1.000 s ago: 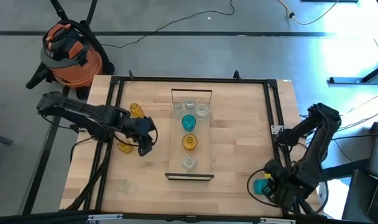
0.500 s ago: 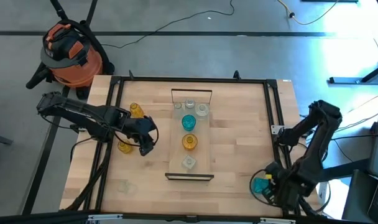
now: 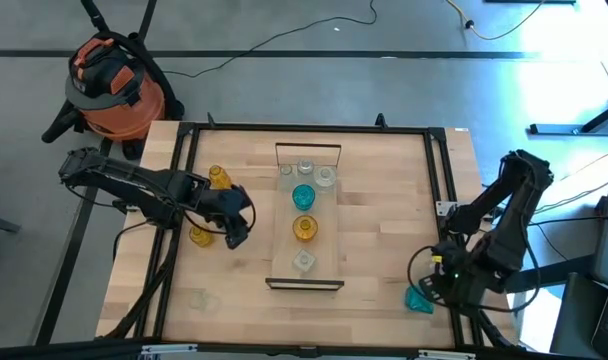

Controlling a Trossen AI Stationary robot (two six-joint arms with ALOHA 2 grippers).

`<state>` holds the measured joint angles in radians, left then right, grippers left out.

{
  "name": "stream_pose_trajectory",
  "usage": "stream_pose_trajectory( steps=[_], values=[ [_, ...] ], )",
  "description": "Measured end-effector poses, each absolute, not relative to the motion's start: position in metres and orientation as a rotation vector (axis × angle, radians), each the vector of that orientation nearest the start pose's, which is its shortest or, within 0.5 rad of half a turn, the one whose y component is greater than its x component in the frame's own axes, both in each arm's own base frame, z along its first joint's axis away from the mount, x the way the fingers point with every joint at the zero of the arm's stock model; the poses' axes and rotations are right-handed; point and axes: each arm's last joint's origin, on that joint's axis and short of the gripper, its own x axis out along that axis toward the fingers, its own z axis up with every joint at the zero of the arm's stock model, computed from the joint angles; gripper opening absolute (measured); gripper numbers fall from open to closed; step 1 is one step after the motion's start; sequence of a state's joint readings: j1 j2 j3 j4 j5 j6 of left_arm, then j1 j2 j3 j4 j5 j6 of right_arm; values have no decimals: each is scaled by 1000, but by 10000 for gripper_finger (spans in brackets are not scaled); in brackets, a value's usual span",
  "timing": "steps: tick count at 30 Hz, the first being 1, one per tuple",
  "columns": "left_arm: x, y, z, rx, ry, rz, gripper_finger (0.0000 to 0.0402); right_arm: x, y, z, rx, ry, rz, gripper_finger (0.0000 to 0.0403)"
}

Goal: Sort vases onto shelf
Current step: Put the blue vase on the shelf aligned with the other blue vase

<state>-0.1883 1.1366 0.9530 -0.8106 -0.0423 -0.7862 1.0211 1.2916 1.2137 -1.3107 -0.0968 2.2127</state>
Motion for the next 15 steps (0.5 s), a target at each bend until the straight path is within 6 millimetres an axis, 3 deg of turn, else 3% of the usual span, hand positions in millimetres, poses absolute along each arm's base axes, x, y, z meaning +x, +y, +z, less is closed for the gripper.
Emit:
stream_pose_trajectory(
  steps=[4, 15],
  values=[
    [211, -38, 277, -617, 954, 293, 117, 117, 179, 293, 1079, 1466, -800, 175],
    [211, -38, 277, -648, 952, 294, 117, 124, 191, 245, 1151, 1537, -648, 172]
  ],
)
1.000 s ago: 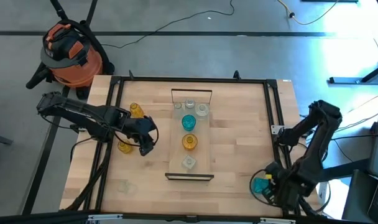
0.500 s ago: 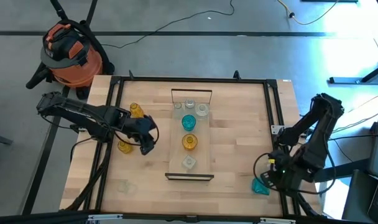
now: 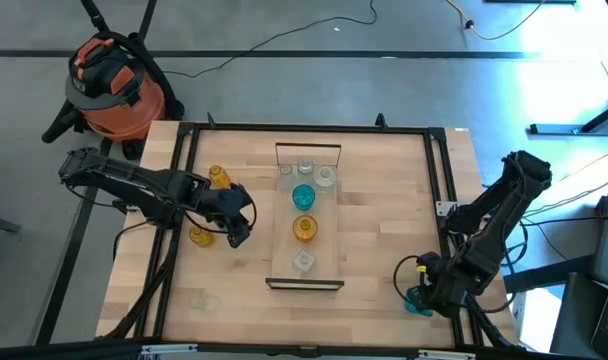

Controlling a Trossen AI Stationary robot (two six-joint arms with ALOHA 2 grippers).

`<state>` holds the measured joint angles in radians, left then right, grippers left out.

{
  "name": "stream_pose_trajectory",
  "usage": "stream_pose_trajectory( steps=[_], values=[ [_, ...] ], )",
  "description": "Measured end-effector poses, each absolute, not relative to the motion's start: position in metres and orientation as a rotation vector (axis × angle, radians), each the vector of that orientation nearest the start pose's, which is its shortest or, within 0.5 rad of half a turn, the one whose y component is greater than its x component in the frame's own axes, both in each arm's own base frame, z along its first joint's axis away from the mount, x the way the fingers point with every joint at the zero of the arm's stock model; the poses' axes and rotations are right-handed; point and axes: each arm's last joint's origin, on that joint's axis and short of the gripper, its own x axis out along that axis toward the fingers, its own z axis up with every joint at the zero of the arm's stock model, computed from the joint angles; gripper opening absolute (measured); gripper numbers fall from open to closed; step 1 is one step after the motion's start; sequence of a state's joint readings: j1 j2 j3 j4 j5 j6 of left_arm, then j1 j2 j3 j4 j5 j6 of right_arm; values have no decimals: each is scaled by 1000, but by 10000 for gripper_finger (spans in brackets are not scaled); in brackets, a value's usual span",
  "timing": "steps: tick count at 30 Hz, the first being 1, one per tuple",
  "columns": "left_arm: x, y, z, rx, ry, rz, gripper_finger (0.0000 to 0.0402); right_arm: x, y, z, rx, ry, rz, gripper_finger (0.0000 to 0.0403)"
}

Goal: Sort vases onto shelf
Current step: Put the blue vase on the shelf aligned with the other blue vase

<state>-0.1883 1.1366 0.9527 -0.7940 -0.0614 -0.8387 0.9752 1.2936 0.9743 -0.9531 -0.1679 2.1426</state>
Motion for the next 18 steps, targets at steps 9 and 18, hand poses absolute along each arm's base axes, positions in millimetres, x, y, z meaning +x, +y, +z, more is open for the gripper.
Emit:
stream_pose_trajectory(
  steps=[9, 18],
  values=[
    [211, -38, 277, -642, 950, 296, 117, 128, 195, 242, 1147, 1492, -537, 30],
    [211, -38, 277, -627, 938, 314, 117, 147, 188, 247, 1166, 1443, -452, 11]
  ],
)
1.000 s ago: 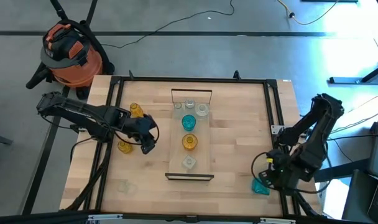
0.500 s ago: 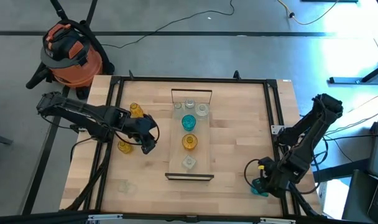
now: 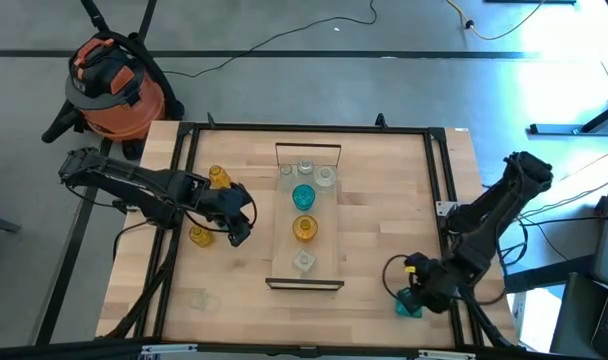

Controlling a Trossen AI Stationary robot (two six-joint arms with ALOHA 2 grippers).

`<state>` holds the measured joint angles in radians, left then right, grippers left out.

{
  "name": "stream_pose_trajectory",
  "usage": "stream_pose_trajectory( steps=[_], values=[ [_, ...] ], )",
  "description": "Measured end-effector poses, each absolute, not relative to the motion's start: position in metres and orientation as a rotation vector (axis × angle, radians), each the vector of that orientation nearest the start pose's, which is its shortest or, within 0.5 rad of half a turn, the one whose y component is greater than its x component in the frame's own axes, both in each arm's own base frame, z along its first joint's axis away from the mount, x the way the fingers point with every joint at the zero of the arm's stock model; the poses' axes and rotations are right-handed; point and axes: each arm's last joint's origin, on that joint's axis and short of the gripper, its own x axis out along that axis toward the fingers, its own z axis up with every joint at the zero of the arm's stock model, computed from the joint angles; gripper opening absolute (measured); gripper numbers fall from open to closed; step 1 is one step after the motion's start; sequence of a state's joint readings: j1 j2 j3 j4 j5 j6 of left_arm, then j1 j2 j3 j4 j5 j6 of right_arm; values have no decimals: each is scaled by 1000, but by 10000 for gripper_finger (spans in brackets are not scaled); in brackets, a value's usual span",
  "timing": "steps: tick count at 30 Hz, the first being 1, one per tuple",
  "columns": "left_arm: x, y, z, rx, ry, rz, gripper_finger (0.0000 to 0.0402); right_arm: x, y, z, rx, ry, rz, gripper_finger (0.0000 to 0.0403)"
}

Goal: Sort vases onto shelf
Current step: Put the blue vase on the shelf aligned with the other blue vase

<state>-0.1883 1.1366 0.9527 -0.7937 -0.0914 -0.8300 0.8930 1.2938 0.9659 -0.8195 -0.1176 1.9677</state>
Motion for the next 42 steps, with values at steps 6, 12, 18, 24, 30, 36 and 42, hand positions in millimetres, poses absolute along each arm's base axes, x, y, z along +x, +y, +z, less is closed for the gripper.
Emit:
stream_pose_trajectory(
  steps=[6, 12, 18, 24, 30, 36, 42],
  values=[
    [212, -38, 277, -627, 936, 313, 117, 177, 163, 256, 1134, 1346, -415, 11],
    [212, -38, 277, -652, 940, 308, 117, 203, 132, 272, 1080, 1254, -391, 7],
    [212, -39, 277, -672, 946, 304, 117, 214, 97, 287, 968, 1253, -430, 3],
    [212, -39, 277, -673, 946, 304, 117, 233, 49, 297, 921, 1160, -417, 3],
    [212, -39, 277, -690, 944, 314, 117, 251, -3, 305, 948, 1052, -399, 2],
    [212, -39, 277, -695, 944, 316, 117, 266, -43, 304, 950, 1047, -362, 2],
    [212, -39, 277, -695, 944, 316, 117, 298, -59, 305, 897, 1078, -279, 2]
  ],
)
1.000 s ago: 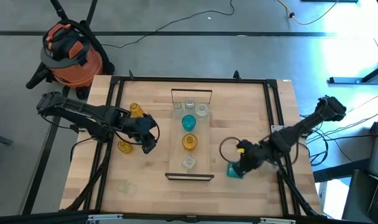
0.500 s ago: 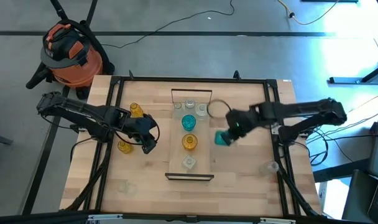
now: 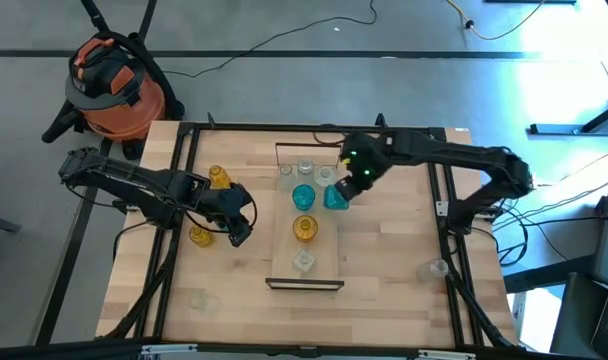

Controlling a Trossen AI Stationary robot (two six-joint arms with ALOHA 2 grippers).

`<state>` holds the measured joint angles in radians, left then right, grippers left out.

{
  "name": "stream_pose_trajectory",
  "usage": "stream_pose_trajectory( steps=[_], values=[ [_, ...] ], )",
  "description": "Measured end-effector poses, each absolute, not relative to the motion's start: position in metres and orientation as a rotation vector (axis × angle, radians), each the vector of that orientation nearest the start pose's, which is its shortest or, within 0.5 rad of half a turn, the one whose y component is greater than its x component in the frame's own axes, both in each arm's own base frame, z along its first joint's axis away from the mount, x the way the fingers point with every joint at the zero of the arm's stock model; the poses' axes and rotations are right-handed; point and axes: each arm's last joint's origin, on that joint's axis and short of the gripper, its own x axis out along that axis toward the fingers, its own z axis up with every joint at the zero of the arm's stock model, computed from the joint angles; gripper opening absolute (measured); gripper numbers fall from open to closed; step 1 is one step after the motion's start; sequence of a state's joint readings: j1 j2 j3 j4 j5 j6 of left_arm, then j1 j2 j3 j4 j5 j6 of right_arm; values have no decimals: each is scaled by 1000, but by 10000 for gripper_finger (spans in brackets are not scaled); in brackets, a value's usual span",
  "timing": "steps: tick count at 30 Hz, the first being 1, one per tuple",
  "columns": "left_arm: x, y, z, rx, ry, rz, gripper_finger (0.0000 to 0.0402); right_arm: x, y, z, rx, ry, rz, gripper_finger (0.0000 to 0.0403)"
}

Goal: Sort vases onto shelf
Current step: Put the blue vase on the shelf aligned with the other blue vase

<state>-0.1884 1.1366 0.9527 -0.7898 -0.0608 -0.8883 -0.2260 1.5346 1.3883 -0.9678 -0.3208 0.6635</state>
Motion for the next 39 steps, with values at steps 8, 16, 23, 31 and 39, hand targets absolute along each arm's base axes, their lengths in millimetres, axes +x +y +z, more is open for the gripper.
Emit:
stream_pose_trajectory(
  steps=[8, 16, 23, 31, 39],
  values=[
    [212, -39, 277, -695, 944, 316, 117, 331, -64, 286, 846, 1236, -209, 2],
    [212, -38, 277, -693, 944, 320, 117, 339, -67, 281, 837, 1210, -216, 13],
    [212, -38, 277, -678, 931, 339, 117, 340, -68, 280, 838, 1198, -245, 31],
    [212, -38, 277, -671, 929, 341, 117, 343, -69, 279, 836, 1170, -269, 76],
    [212, -38, 277, -671, 929, 341, 117, 345, -70, 279, 876, 1145, -324, 90]
  ],
)
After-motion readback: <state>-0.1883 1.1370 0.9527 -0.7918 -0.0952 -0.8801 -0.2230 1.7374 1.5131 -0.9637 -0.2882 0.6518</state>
